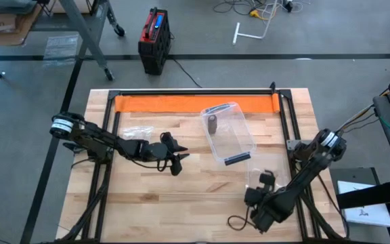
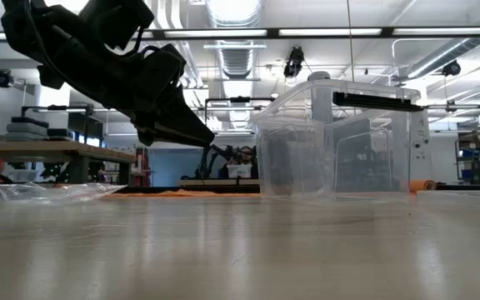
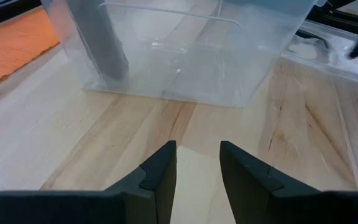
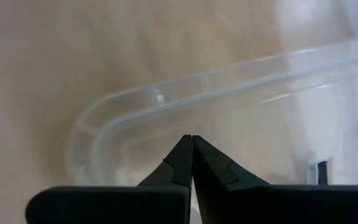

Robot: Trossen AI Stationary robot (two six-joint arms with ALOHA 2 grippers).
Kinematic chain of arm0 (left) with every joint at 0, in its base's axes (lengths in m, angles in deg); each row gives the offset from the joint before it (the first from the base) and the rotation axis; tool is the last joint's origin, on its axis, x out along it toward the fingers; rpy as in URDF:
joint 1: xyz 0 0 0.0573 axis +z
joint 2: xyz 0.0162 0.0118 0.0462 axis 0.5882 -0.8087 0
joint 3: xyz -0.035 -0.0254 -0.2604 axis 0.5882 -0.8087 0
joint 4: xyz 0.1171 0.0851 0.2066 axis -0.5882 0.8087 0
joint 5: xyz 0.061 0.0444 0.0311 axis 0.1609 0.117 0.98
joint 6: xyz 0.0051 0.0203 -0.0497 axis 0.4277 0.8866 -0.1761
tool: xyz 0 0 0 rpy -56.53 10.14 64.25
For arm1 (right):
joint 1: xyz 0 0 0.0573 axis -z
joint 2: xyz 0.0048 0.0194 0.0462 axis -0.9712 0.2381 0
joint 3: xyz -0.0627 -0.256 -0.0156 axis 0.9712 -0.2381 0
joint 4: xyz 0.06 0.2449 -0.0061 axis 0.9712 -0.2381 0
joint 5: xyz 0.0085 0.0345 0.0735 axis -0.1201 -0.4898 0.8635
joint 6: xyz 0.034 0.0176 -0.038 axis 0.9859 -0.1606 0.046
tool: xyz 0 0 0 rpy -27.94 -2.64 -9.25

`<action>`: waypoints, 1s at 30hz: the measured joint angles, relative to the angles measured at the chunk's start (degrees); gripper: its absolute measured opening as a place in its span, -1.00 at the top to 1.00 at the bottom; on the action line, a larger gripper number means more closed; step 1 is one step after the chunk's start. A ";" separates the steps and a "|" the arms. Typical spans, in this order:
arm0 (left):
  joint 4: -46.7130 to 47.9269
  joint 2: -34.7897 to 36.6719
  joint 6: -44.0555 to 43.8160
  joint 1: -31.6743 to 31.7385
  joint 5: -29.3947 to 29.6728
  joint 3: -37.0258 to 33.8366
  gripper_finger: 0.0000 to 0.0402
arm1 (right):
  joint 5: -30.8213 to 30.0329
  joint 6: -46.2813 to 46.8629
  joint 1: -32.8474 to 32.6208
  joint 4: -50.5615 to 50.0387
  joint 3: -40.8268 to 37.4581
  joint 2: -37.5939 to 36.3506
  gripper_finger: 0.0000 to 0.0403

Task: Roll bandage
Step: Move the transparent lid to the middle right of the table

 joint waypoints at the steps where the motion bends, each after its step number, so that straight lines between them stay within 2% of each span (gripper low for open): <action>1: 0.00 0.02 -0.05 0.00 0.02 0.00 0.43 | 1.05 -0.10 -0.25 -0.13 1.34 -0.30 0.99; 5: -0.73 0.00 -1.54 0.02 1.36 0.00 0.43 | 2.08 -1.11 -0.99 -0.85 6.47 -1.44 0.99; 9: -2.19 0.00 -2.75 0.52 9.92 0.00 0.43 | -4.12 -3.53 -1.12 -4.81 9.62 -1.92 0.99; 13: -2.64 0.00 -1.87 2.84 10.65 -0.02 0.43 | -11.11 -4.74 -0.93 -7.41 8.37 -1.92 0.99; 15: -3.68 0.00 -0.73 4.19 10.52 -0.02 0.43 | -12.17 -3.94 -0.80 -7.70 5.53 -1.91 0.99; 22: -4.12 0.00 -0.20 5.11 10.35 -0.02 0.43 | -9.04 5.91 -1.28 -4.87 -5.96 -1.85 0.99; 26: -4.09 0.00 -0.29 5.14 10.36 -0.02 0.43 | -2.61 5.79 -2.59 1.14 -9.32 -1.81 0.99; 30: -4.12 0.00 -0.36 5.14 10.36 0.29 0.43 | 3.97 5.35 -4.72 3.13 -9.14 -1.89 0.99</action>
